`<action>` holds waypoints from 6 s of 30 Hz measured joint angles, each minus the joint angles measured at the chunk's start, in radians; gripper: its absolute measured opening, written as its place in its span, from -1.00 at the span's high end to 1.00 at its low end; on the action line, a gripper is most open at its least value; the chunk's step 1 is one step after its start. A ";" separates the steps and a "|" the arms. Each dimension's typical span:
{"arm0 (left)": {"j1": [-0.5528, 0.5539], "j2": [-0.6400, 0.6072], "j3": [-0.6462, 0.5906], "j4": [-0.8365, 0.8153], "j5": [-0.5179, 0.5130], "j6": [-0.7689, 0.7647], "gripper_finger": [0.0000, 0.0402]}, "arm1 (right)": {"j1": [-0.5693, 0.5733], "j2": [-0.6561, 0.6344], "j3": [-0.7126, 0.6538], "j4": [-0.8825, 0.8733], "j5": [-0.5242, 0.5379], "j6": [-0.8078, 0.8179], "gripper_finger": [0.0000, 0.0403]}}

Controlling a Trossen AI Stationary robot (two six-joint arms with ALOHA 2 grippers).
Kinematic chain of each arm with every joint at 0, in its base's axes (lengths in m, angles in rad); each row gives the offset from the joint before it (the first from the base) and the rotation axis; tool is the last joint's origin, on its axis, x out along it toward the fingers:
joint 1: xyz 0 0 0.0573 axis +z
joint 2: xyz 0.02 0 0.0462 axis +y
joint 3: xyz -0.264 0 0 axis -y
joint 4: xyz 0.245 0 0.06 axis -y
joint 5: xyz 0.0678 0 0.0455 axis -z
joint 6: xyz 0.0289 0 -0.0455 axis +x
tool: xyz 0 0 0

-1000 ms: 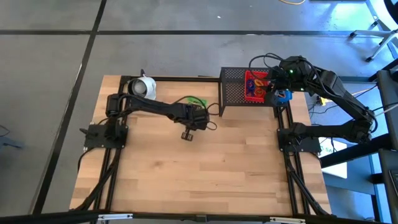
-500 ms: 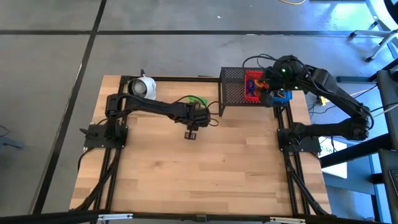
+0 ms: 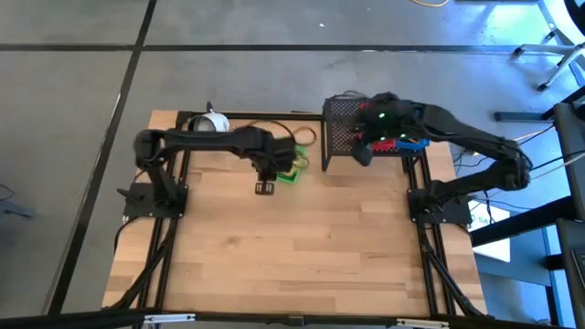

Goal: Pick & Place Office Desk Supplies
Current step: Put the green bin filled with crayon boxes on the shelf, then return to Home Position

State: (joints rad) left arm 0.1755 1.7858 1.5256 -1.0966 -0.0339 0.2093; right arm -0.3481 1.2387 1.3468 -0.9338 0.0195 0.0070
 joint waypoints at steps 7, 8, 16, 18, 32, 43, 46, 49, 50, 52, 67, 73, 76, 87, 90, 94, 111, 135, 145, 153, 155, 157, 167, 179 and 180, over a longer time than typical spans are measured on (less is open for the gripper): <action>0.056 -0.221 -0.199 0.114 -0.015 -0.097 0.81 | 0.138 0.152 0.000 0.148 0.069 0.118 0.06; 0.059 -0.257 -0.239 0.133 -0.028 -0.109 0.83 | 0.155 0.178 0.000 0.173 0.075 0.143 0.06; 0.069 -0.508 -0.485 0.172 -0.198 -0.379 0.91 | 0.256 0.384 0.000 0.403 0.041 0.055 0.06; 0.069 -0.552 -0.493 0.115 -0.197 -0.533 0.91 | 0.271 0.433 0.000 0.457 0.005 0.038 0.06; 0.036 -0.797 -0.493 0.024 -0.209 -0.756 0.92 | 0.272 0.708 0.000 0.672 -0.027 -0.090 0.06; 0.036 -0.891 -0.493 0.024 -0.208 -0.775 0.92 | 0.270 0.799 -0.001 0.708 0.044 -0.046 0.10; 0.036 -0.910 -0.493 0.024 -0.208 -0.775 0.92 | 0.274 0.800 -0.001 0.707 0.044 -0.040 0.25; 0.036 -0.928 -0.493 0.024 -0.208 -0.773 0.92 | 0.276 0.800 0.000 0.703 0.044 -0.039 0.49; 0.036 -0.933 -0.493 0.024 -0.208 -0.773 0.92 | 0.276 0.800 0.000 0.703 0.044 -0.039 0.59; 0.036 -0.943 -0.493 0.024 -0.209 -0.773 0.92 | 0.276 0.800 0.000 0.699 0.045 -0.036 0.81; 0.036 -0.980 -0.493 0.024 -0.211 -0.773 0.91 | 0.282 0.619 -0.001 0.655 -0.018 -0.097 0.95; 0.036 -0.980 -0.493 0.024 -0.217 -0.773 0.91 | 0.277 0.420 -0.001 0.531 -0.002 -0.176 0.95; 0.036 -0.980 -0.493 0.024 -0.245 -0.773 0.91 | 0.261 0.331 -0.001 0.435 0.006 -0.205 0.95; 0.036 -0.979 -0.493 0.032 -0.339 -0.828 0.91 | 0.106 0.171 0.000 0.103 0.107 -0.302 0.95; 0.036 -0.979 -0.493 0.032 -0.350 -0.851 0.91 | 0.058 0.170 0.000 0.024 0.105 -0.318 0.95; 0.036 -0.979 -0.493 0.032 -0.369 -0.872 0.91 | 0.019 0.170 0.000 -0.002 0.104 -0.374 0.95; 0.036 -0.979 -0.493 0.032 -0.384 -0.905 0.91 | -0.030 0.170 0.000 -0.126 0.100 -0.491 0.83; 0.036 -0.999 -0.315 0.033 -0.316 -0.709 0.91 | 0.028 0.050 0.181 -0.227 0.149 -0.108 0.30; 0.036 -1.003 -0.280 0.024 -0.291 -0.705 0.91 | 0.119 -0.151 0.197 -0.269 0.210 0.331 0.41; 0.022 -1.116 -0.418 0.134 -0.230 -0.642 0.91 | 0.303 -0.315 -0.035 -0.144 0.240 0.381 0.42; 0.005 -1.183 -0.495 0.226 -0.213 -0.619 0.91 | 0.349 -0.375 -0.149 -0.024 0.250 0.396 0.43; -0.011 -1.248 -0.573 0.334 -0.168 -0.585 0.91 | 0.386 -0.425 -0.265 0.107 0.254 0.406 0.43; -0.046 -1.510 -1.003 0.806 -0.105 -0.413 0.91 | 0.491 -0.590 -0.720 0.667 0.249 0.433 0.43; -0.045 -1.540 -1.405 1.295 -0.158 -0.537 0.91 | 0.550 -0.674 -1.023 1.091 0.191 0.441 0.43; -0.045 -1.540 -1.425 1.317 -0.165 -0.549 0.91 | 0.555 -0.676 -1.042 1.114 0.174 0.447 0.43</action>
State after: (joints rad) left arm 0.1303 0.2455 0.1005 0.2206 -0.1986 -0.3397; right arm 0.2071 0.5627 0.3047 0.1801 0.1936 0.4540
